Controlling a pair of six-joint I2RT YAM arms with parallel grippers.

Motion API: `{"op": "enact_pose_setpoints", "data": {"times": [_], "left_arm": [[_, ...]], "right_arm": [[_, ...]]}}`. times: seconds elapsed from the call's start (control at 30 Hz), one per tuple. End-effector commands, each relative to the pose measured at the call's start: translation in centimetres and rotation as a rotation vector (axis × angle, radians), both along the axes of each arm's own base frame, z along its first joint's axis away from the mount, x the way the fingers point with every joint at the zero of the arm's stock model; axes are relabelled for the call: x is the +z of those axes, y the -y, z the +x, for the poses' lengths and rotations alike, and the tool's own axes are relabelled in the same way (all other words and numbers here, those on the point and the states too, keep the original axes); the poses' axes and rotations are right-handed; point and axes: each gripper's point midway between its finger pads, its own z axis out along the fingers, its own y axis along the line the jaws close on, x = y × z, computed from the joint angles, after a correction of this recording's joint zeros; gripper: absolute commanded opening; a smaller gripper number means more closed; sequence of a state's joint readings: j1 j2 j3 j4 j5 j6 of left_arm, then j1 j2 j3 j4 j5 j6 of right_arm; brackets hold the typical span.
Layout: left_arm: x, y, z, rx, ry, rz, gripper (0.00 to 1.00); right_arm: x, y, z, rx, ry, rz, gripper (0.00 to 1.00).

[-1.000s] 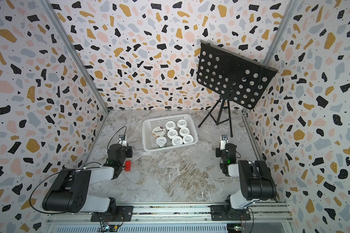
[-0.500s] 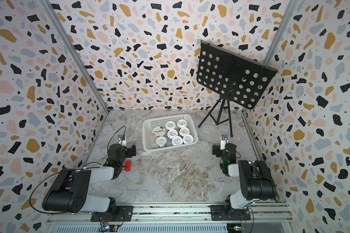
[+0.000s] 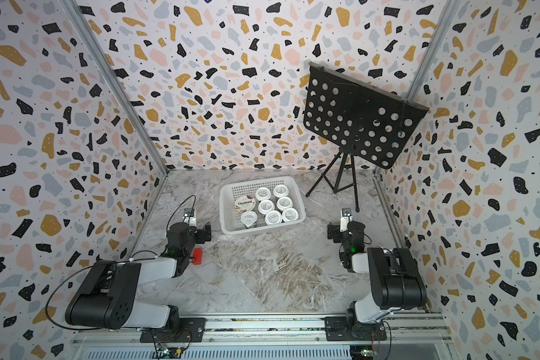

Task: Put the yogurt in the basket
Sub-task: Reset both arms

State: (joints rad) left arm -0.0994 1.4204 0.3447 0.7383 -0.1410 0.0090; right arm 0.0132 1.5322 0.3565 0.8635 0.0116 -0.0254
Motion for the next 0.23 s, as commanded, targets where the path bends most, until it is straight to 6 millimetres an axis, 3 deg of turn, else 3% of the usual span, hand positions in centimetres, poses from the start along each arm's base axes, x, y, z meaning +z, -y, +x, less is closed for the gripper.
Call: {"op": "enact_pose_setpoints", "data": {"times": [0.0, 0.2], "left_arm": [[0.48, 0.04, 0.81, -0.002, 0.023, 0.007, 1.00], [0.90, 0.05, 0.27, -0.006, 0.043, 0.002, 1.00]], "right_arm": [[0.98, 0.15, 0.27, -0.007, 0.026, 0.003, 1.00], [0.87, 0.14, 0.20, -0.007, 0.023, 0.003, 1.00]]}}
